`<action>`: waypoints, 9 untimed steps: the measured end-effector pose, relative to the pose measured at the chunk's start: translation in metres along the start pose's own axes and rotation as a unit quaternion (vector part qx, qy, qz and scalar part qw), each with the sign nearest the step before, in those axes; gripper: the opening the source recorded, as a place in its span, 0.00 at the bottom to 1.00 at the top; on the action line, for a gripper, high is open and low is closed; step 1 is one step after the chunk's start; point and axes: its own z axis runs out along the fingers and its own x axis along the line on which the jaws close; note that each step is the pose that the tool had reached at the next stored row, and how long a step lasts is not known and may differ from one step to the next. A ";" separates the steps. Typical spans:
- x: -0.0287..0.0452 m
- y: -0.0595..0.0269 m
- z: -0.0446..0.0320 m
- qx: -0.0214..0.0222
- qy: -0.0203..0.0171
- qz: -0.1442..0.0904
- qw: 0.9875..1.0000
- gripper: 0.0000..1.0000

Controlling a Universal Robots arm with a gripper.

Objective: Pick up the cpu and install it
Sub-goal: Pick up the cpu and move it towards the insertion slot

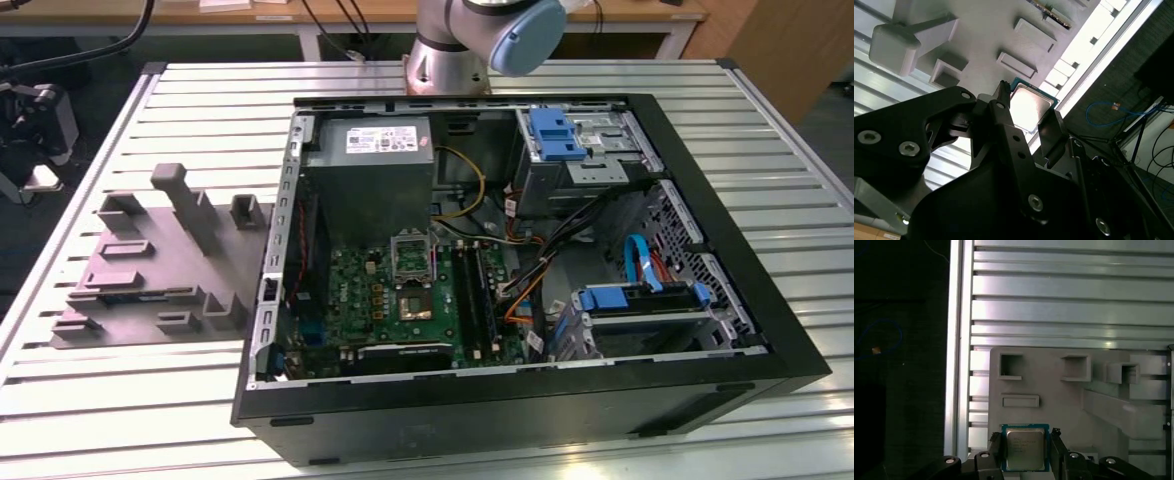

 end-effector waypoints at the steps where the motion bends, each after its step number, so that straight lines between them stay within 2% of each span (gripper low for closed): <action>1: 0.0000 0.0001 -0.0006 0.000 0.000 0.000 1.000 0.47; 9: -0.0001 0.0003 -0.0076 0.002 0.000 0.000 1.000 0.47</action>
